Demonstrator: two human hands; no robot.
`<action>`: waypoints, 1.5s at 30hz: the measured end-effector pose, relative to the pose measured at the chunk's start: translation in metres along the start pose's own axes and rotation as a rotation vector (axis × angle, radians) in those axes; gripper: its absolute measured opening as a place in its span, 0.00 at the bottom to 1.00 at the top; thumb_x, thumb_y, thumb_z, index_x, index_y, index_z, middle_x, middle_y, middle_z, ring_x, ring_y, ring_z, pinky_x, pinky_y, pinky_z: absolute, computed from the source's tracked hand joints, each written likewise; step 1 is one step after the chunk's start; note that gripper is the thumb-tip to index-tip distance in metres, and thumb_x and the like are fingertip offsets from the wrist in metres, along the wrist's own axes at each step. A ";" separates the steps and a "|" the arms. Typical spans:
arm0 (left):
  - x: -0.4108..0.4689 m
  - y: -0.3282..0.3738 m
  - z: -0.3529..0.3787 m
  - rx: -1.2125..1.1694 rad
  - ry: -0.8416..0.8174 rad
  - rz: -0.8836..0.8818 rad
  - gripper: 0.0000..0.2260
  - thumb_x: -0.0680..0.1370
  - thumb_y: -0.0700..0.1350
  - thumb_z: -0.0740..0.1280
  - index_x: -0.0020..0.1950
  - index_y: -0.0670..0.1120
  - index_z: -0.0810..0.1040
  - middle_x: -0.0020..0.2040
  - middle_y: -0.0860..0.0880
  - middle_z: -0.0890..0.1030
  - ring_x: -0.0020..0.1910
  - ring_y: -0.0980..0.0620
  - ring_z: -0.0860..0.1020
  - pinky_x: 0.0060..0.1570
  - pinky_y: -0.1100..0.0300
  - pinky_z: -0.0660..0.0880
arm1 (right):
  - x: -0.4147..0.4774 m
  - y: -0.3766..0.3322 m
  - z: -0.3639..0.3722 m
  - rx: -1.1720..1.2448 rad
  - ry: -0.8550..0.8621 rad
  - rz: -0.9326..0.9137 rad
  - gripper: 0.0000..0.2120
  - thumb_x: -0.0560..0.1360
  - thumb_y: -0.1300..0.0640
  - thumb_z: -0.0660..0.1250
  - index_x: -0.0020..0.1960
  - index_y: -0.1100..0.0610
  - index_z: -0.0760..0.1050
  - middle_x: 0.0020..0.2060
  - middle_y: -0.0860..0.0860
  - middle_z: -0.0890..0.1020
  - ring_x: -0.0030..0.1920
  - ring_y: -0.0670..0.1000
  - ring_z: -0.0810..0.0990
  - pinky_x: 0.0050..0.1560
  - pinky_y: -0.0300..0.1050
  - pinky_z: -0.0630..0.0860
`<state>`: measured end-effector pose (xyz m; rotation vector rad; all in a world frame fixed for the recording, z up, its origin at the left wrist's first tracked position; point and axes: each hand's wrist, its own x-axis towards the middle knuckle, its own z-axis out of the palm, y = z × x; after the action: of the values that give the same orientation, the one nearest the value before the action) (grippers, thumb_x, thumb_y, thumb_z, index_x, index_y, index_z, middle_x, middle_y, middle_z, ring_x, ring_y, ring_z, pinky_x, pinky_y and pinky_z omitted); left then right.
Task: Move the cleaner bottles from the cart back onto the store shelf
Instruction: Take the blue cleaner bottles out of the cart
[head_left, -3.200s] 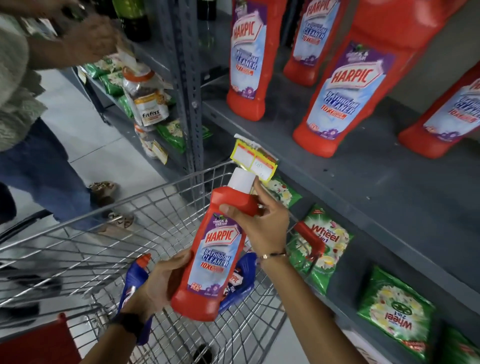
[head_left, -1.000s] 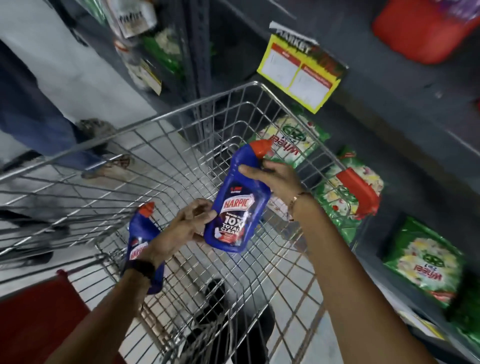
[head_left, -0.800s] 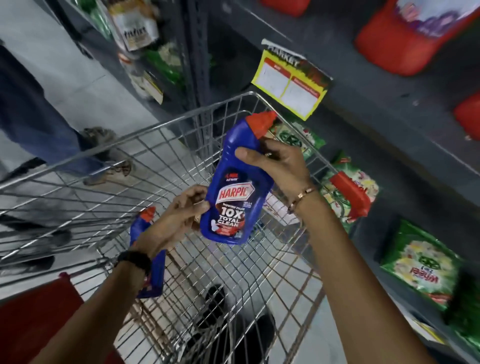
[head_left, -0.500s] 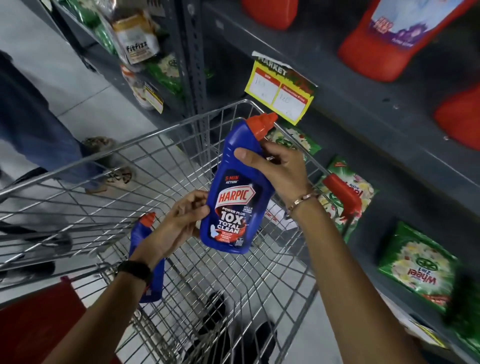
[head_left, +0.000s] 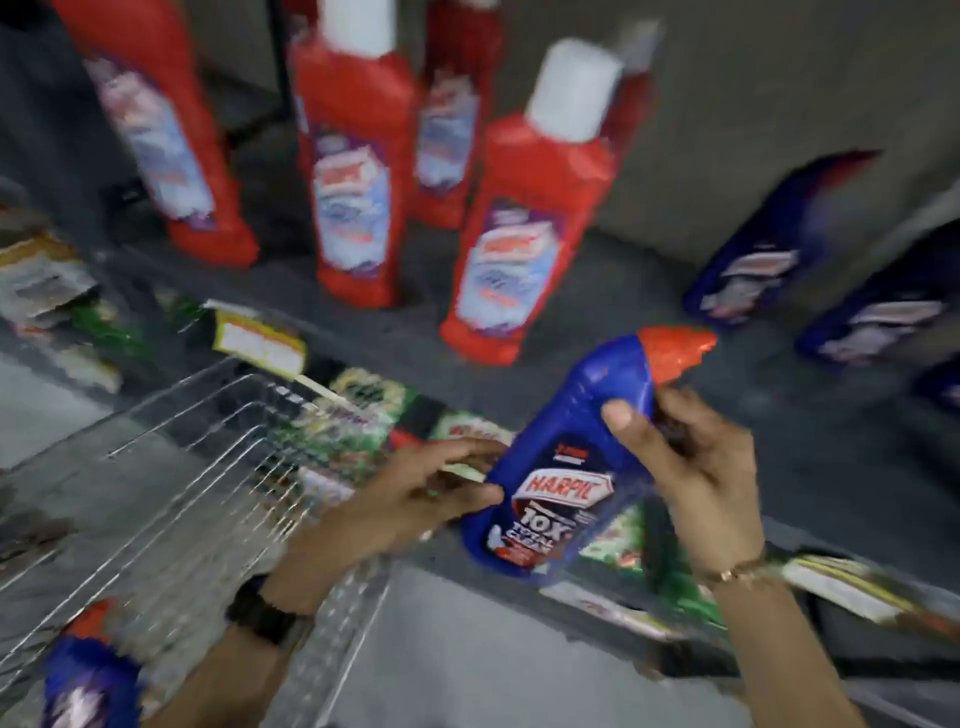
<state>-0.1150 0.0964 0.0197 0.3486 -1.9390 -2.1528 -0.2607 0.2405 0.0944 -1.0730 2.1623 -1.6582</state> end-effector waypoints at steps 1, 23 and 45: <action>0.020 0.005 0.022 0.038 -0.065 0.004 0.17 0.63 0.62 0.71 0.51 0.62 0.79 0.46 0.63 0.84 0.47 0.61 0.81 0.47 0.64 0.79 | -0.003 -0.003 -0.030 -0.101 0.044 -0.029 0.22 0.63 0.33 0.67 0.34 0.53 0.75 0.30 0.47 0.73 0.34 0.48 0.69 0.37 0.54 0.67; 0.208 -0.009 0.261 0.105 -0.082 0.090 0.18 0.76 0.40 0.63 0.66 0.39 0.68 0.62 0.42 0.76 0.52 0.63 0.77 0.57 0.64 0.75 | 0.028 0.062 -0.255 -0.503 0.289 0.036 0.25 0.62 0.24 0.57 0.38 0.45 0.71 0.39 0.44 0.74 0.41 0.55 0.75 0.53 0.66 0.70; -0.276 -0.269 -0.211 -0.124 1.255 -0.602 0.11 0.64 0.61 0.70 0.37 0.56 0.76 0.34 0.56 0.80 0.29 0.69 0.76 0.28 0.75 0.70 | -0.106 0.104 0.377 0.018 -0.569 0.675 0.20 0.75 0.54 0.64 0.63 0.63 0.68 0.61 0.59 0.77 0.59 0.59 0.77 0.51 0.45 0.74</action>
<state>0.2126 0.0135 -0.2616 1.8621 -0.9874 -1.5130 -0.0152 0.0377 -0.1556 -0.5931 1.8224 -0.9262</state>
